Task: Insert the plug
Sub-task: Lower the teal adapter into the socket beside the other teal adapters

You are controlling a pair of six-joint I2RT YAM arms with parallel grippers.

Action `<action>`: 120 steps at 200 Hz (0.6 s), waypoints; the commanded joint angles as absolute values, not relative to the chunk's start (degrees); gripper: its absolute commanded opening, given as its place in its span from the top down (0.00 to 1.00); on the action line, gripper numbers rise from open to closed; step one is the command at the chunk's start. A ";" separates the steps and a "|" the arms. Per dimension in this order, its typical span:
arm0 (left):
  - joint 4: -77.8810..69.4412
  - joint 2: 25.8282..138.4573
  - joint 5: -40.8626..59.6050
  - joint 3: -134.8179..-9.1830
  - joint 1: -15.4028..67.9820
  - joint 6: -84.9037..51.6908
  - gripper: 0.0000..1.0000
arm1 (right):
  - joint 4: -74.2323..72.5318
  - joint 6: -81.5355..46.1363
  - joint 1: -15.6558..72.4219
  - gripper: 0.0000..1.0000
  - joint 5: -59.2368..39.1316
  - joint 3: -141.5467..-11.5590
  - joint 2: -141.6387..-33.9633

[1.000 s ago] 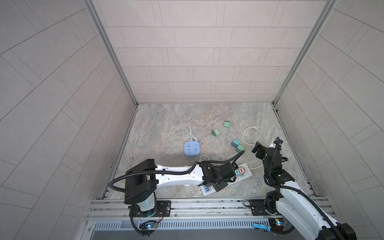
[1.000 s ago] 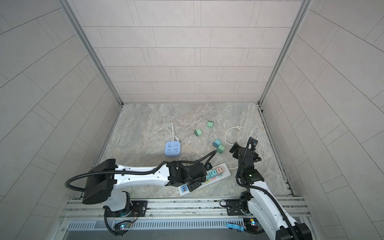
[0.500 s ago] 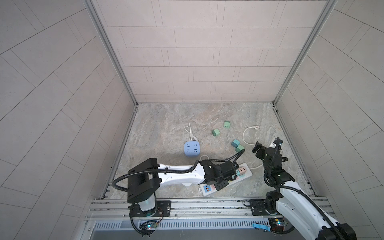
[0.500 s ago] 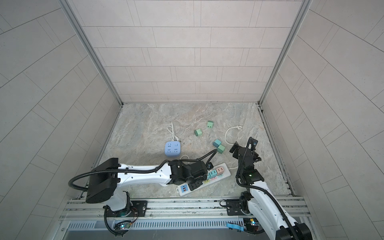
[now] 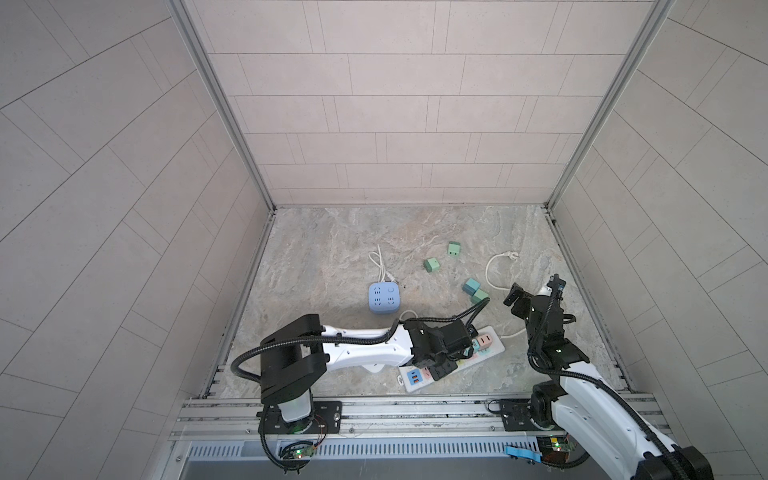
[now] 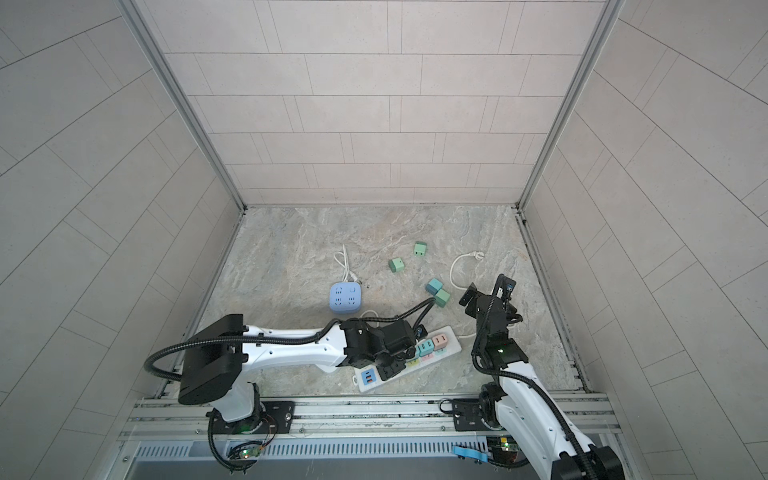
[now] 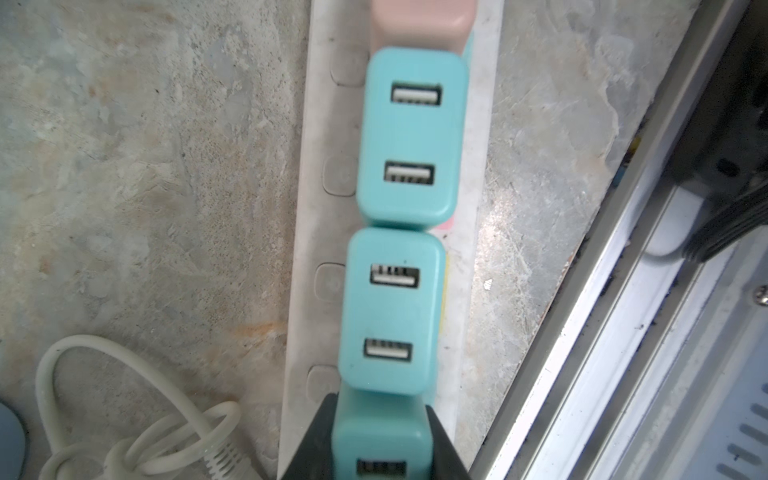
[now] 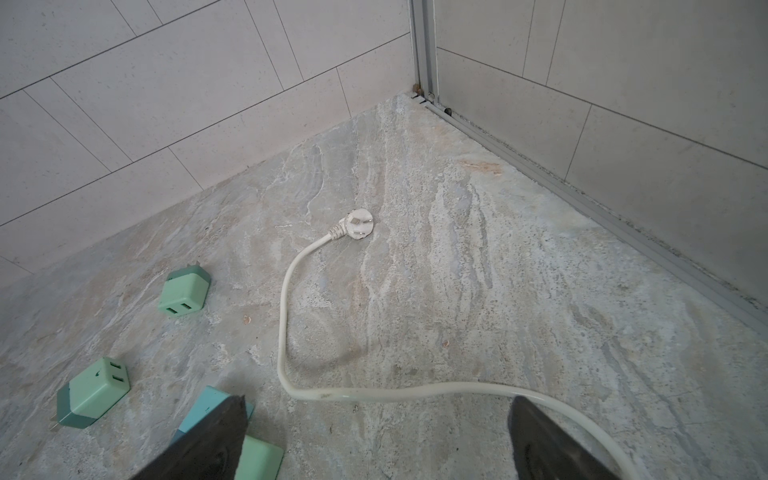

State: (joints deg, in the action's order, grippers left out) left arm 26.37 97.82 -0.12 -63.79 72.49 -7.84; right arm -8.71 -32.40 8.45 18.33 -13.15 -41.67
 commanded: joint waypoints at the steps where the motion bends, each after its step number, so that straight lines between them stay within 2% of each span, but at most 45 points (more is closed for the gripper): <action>1: 25.85 100.08 0.37 -63.46 71.98 -7.07 1.00 | -8.17 -33.31 8.19 0.00 19.39 -13.11 -41.31; 120: 24.92 105.63 2.23 -64.79 71.74 -6.24 1.00 | -7.90 -33.32 8.19 0.00 19.50 -13.04 -41.04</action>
State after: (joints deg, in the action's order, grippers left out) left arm 27.31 100.29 1.45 -65.78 72.12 -7.01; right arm -8.69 -32.45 8.45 18.41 -13.15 -41.67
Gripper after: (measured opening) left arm 0.284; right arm 0.999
